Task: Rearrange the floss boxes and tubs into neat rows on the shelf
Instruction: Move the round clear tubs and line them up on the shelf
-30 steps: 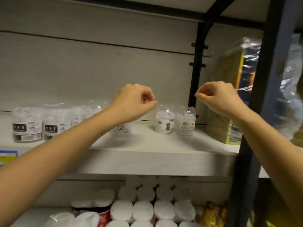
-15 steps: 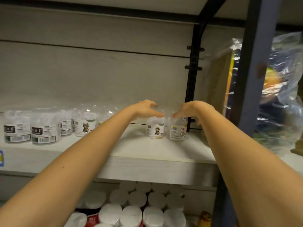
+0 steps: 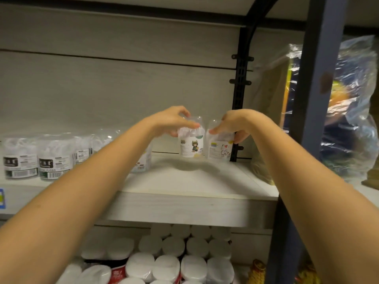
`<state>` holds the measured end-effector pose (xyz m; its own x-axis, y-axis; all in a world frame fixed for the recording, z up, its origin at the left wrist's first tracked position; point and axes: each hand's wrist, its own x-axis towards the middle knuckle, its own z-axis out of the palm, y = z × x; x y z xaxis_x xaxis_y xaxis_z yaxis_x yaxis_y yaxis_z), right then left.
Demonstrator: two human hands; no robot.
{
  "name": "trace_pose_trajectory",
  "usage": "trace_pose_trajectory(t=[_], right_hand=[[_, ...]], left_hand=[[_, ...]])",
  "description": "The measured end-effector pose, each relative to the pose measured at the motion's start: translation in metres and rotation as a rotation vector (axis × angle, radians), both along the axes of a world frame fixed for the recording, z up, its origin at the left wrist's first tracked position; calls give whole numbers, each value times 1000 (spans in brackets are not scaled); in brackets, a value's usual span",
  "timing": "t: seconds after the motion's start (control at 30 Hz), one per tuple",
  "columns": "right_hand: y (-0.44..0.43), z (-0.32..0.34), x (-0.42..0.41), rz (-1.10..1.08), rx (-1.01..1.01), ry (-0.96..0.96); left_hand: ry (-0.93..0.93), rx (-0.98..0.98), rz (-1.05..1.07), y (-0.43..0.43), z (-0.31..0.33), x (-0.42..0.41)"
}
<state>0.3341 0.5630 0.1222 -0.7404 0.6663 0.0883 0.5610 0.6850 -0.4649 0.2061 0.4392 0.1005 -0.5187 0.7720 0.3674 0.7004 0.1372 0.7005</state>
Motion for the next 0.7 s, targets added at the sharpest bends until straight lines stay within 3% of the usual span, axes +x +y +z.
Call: trace_pose_trajectory(t=[0.2, 0.47, 0.7], right_hand=[[-51, 18, 52, 149, 185, 98], [-93, -4, 92, 257, 213, 37], [-121, -5, 86, 274, 328, 96]], left_hand=[[103, -1, -8, -61, 31, 24], [77, -58, -90, -115, 8, 55], [113, -8, -34, -147, 6, 53]])
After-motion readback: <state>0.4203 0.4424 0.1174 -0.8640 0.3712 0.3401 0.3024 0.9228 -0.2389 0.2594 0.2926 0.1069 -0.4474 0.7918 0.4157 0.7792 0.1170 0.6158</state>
